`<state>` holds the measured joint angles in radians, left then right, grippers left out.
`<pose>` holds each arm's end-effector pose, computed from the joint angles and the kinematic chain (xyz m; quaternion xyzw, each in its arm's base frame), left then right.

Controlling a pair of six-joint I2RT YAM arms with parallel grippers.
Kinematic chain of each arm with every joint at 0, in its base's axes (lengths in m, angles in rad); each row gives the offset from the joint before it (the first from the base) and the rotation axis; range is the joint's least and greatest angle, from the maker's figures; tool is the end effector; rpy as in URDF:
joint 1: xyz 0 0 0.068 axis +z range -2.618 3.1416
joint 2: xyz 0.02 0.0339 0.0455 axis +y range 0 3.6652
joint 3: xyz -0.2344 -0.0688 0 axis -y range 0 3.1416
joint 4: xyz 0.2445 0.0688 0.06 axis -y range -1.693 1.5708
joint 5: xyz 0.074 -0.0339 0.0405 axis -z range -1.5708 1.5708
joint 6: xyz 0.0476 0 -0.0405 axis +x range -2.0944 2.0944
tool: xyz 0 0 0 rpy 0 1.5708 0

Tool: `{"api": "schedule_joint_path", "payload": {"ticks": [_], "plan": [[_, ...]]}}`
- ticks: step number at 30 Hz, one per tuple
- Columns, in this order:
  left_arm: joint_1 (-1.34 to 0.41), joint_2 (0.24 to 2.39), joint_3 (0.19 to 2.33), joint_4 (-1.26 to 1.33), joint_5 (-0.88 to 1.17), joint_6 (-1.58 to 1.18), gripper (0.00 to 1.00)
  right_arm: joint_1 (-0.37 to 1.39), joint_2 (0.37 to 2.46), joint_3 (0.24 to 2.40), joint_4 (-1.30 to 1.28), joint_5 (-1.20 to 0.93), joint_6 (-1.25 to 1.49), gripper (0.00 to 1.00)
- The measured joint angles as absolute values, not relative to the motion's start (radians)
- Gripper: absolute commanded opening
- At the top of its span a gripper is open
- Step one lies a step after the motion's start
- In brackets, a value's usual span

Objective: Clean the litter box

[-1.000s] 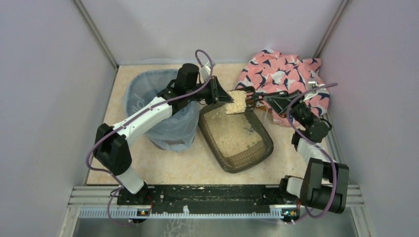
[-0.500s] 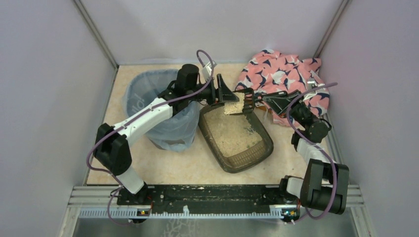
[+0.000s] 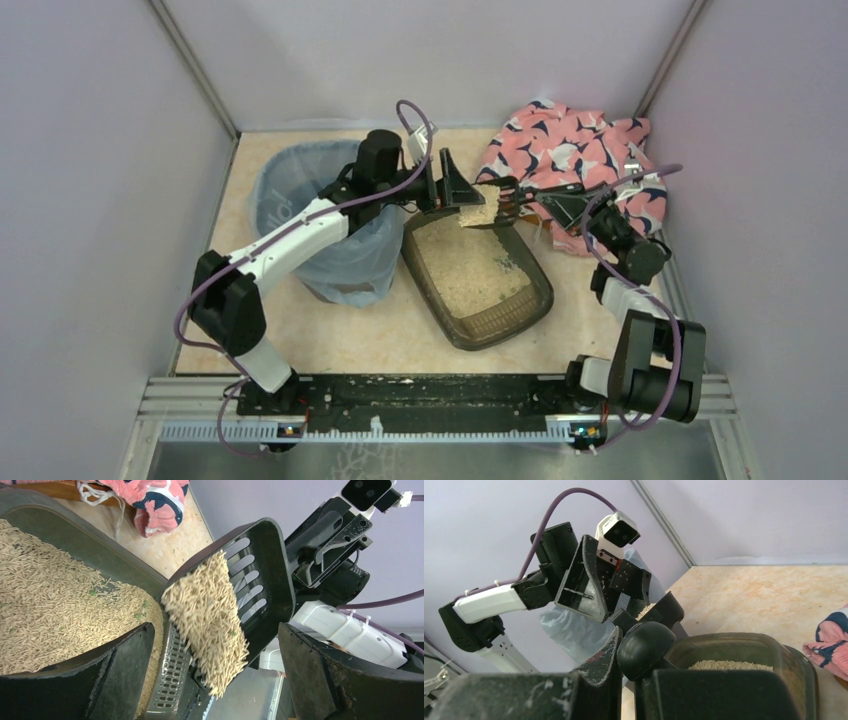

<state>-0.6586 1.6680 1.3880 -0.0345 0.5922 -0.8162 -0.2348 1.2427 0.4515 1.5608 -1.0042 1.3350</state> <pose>0.3018 -0.2672 0.3018 0.1100 0.7850 -0.5527 0.2573 0.2335 -0.0146 0.2730 -0.0719 0.5550 0.5820 0.5900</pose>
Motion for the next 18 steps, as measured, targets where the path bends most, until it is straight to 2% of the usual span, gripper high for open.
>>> {"api": "schedule_joint_path", "payload": {"ticks": [18], "plan": [[-0.519,1.670,1.402,-0.079,0.512,-0.709,0.99,-0.303,1.244,0.380,1.561,-0.997,1.336,0.00]]}}
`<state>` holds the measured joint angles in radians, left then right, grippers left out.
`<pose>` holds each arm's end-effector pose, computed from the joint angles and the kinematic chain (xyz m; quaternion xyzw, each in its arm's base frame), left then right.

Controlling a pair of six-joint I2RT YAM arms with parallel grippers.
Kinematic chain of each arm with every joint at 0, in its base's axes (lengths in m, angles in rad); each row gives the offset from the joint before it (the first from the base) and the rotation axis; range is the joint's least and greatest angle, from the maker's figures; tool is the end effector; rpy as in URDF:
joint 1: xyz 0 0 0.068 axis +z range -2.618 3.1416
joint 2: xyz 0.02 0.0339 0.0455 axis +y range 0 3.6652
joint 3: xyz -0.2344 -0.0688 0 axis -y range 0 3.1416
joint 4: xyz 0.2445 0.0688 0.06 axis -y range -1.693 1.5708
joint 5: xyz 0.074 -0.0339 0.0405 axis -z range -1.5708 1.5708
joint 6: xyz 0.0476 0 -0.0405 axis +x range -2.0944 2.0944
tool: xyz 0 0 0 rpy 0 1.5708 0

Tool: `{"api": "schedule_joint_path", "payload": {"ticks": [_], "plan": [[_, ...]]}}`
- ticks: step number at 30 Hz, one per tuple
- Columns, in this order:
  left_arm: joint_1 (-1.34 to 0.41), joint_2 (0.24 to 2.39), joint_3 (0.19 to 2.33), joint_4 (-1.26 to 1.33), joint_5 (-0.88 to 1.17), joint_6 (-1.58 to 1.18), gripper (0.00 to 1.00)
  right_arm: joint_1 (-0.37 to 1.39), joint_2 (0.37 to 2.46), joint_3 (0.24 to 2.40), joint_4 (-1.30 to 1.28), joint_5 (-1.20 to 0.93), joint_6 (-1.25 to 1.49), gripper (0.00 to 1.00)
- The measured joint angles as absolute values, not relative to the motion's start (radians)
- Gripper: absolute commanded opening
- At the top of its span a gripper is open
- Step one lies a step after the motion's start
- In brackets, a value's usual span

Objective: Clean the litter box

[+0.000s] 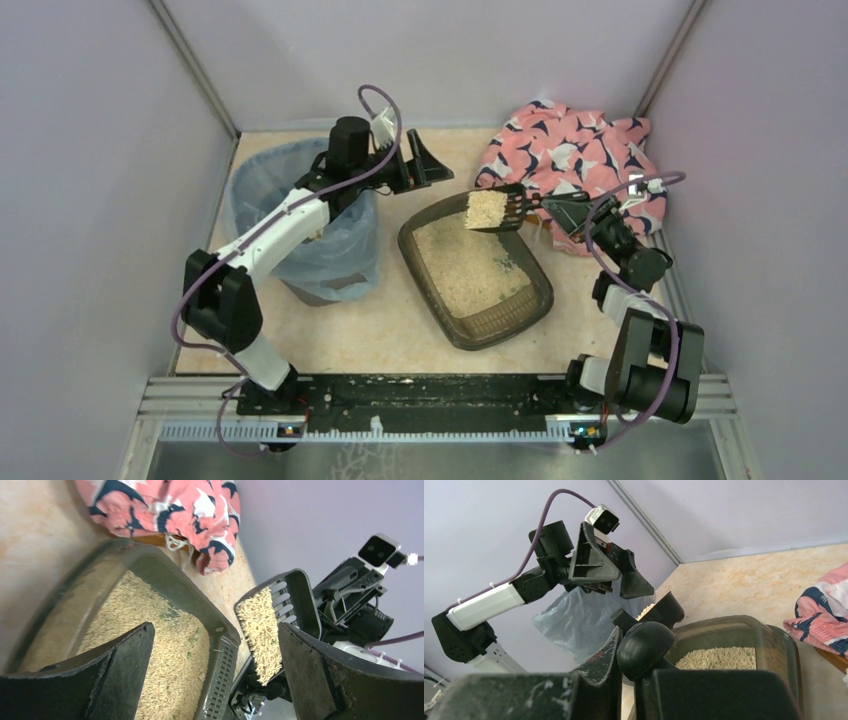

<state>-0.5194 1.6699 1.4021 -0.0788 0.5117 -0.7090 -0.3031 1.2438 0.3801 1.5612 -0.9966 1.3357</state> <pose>0.3387 -0.2205 0.3007 0.0698 0.8020 -0.4896 0.3349 0.2273 -0.0292 0.2527 -0.0242 0.5701 0.5687 0.5924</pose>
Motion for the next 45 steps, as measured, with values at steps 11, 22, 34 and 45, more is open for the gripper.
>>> {"api": "schedule_joint_path", "payload": {"ticks": [11,22,34,45], "plan": [[-0.397,1.618,1.355,-0.090,0.538,-0.692,0.99,-0.304,1.244,0.378,1.561,-1.000,1.335,0.00],[-0.463,1.683,1.455,-0.141,0.648,-0.773,0.99,-0.292,1.220,0.380,1.561,-1.004,1.339,0.00],[-0.617,1.727,1.423,0.051,0.750,-0.928,0.97,-0.272,1.217,0.382,1.561,-1.003,1.339,0.00],[-0.642,1.728,1.399,0.051,0.748,-0.933,0.99,-0.270,1.219,0.409,1.561,-0.993,1.340,0.00]]}}
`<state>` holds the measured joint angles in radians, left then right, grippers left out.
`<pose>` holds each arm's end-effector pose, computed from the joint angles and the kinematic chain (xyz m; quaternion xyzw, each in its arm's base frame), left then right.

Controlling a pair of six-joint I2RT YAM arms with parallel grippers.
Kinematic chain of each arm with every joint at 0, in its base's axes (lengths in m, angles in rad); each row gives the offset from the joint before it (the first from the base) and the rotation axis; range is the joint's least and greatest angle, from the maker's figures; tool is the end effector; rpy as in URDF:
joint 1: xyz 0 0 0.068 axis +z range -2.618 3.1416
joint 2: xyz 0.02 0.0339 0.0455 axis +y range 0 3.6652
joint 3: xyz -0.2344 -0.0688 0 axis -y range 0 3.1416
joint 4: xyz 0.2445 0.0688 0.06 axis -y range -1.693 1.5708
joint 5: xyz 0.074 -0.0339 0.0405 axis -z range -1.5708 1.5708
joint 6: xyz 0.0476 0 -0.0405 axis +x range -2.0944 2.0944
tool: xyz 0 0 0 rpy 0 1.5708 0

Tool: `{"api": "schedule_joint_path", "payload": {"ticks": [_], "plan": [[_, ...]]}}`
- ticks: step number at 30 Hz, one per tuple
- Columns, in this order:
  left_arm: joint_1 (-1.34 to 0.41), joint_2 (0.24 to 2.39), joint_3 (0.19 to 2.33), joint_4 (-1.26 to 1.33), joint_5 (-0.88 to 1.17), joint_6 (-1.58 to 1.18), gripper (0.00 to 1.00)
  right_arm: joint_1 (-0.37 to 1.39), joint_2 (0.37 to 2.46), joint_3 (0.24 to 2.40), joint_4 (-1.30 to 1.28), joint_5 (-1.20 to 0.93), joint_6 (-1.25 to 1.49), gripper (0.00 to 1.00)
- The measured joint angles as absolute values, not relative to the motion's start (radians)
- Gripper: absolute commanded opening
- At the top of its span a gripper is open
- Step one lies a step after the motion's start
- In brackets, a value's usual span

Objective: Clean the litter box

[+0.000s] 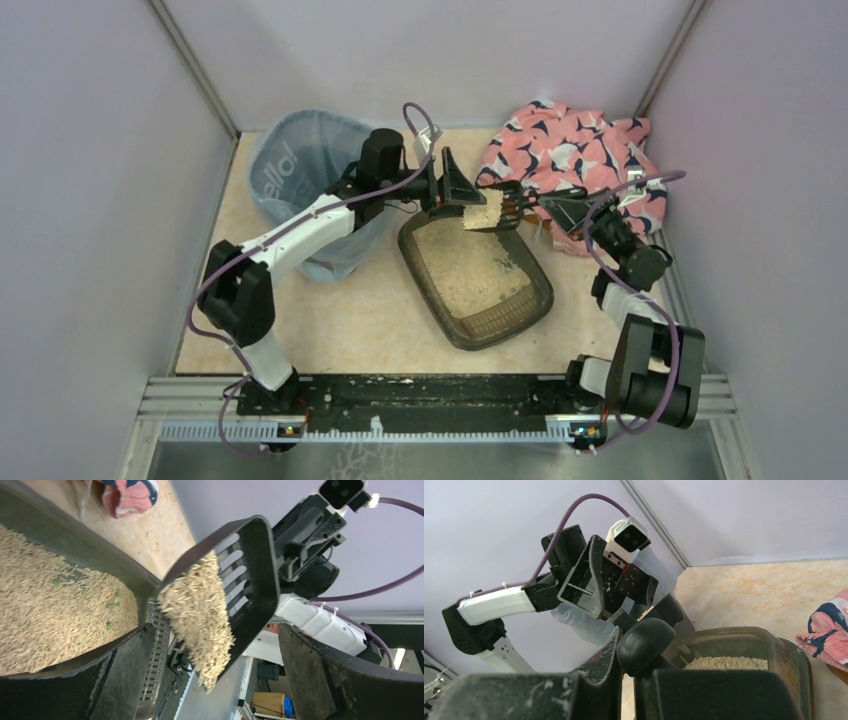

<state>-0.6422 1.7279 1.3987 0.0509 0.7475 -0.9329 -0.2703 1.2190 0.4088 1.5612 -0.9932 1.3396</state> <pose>0.3107 -0.2728 0.2928 0.1099 0.7672 -0.6029 0.1890 0.2268 -0.0215 0.2660 -0.0503 0.5578 0.5743 0.5971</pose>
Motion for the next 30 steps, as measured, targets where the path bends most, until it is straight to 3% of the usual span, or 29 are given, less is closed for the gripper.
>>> {"api": "schedule_joint_path", "payload": {"ticks": [25,30], "plan": [[-0.394,1.682,1.476,-0.129,0.692,-0.821,0.99,-0.270,1.219,0.409,1.561,-0.993,1.347,0.00],[-0.400,1.679,1.597,-0.211,0.651,-0.759,0.99,-0.270,1.219,0.409,1.561,-0.993,1.347,0.00]]}}
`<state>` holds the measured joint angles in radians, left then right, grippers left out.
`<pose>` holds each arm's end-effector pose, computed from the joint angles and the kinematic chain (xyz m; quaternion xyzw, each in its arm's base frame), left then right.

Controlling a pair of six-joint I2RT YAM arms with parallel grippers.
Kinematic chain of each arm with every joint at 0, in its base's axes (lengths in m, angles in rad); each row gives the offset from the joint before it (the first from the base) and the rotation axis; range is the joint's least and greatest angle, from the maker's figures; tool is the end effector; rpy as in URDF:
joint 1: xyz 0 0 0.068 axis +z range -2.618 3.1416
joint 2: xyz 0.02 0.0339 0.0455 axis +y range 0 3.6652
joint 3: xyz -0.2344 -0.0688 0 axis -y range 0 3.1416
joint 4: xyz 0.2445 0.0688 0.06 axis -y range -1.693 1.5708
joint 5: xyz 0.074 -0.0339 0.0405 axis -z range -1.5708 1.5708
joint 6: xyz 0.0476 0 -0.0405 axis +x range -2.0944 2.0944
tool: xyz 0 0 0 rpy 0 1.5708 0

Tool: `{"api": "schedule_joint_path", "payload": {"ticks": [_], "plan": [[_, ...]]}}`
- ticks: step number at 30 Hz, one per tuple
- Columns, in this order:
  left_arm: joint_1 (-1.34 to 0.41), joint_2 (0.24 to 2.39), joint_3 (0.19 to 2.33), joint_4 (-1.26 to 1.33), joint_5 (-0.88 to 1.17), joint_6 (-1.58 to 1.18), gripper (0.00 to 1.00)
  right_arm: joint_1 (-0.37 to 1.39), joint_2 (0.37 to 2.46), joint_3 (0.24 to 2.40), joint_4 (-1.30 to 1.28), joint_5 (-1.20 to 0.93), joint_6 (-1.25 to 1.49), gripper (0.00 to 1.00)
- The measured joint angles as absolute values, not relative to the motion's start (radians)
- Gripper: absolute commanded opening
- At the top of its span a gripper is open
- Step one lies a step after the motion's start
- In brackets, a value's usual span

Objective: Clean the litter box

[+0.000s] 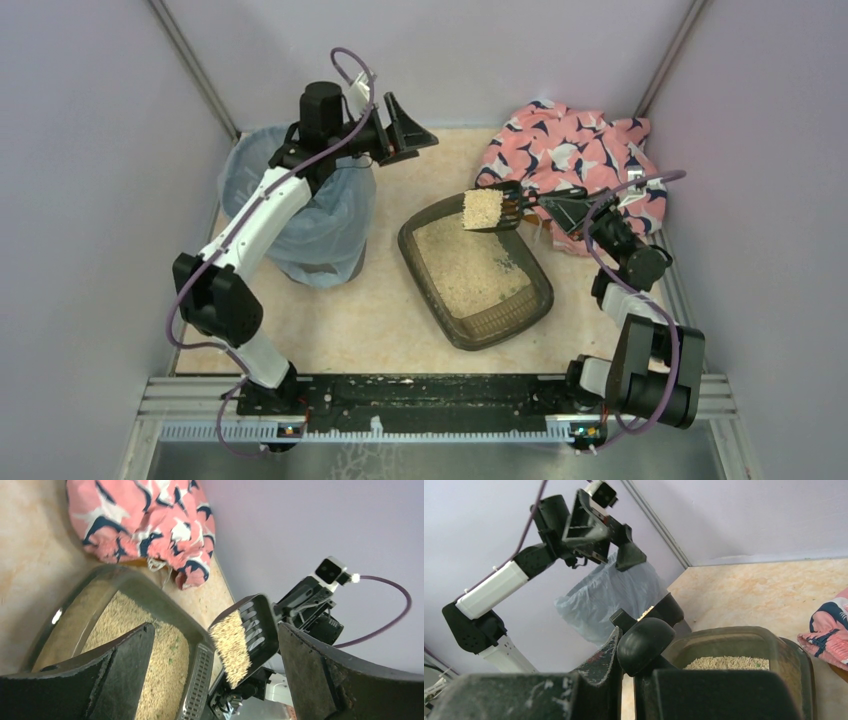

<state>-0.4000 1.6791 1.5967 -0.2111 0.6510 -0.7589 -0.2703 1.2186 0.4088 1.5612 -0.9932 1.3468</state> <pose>0.3581 -0.1827 0.3538 0.0518 0.7826 -0.5241 0.3320 0.2268 -0.0215 0.2661 -0.0485 0.5579 0.5764 0.5951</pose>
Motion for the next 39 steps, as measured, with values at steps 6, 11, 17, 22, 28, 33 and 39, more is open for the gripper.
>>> {"api": "schedule_joint_path", "payload": {"ticks": [6,11,17,22,28,33,39], "plan": [[-0.430,1.664,1.641,-0.177,0.680,-0.751,0.99,-0.270,1.217,0.409,1.561,-0.993,1.348,0.00],[-0.454,1.691,1.588,-0.036,0.792,-0.844,0.99,-0.270,1.199,0.409,1.561,-0.994,1.362,0.00],[-0.514,1.789,1.588,0.092,0.874,-0.931,0.99,-0.270,1.149,0.428,1.561,-0.996,1.385,0.00],[-0.537,1.831,1.579,0.138,0.903,-0.979,0.97,-0.270,1.136,0.448,1.561,-0.994,1.399,0.00],[-0.548,1.831,1.489,0.239,0.928,-1.063,0.94,-0.270,1.149,0.448,1.561,-0.993,1.396,0.00],[-0.607,1.813,1.433,0.278,0.930,-1.115,0.91,-0.270,1.171,0.448,1.561,-0.993,1.382,0.00],[-0.686,1.784,1.371,0.308,0.920,-1.157,0.83,-0.270,1.178,0.447,1.561,-0.995,1.361,0.00]]}}
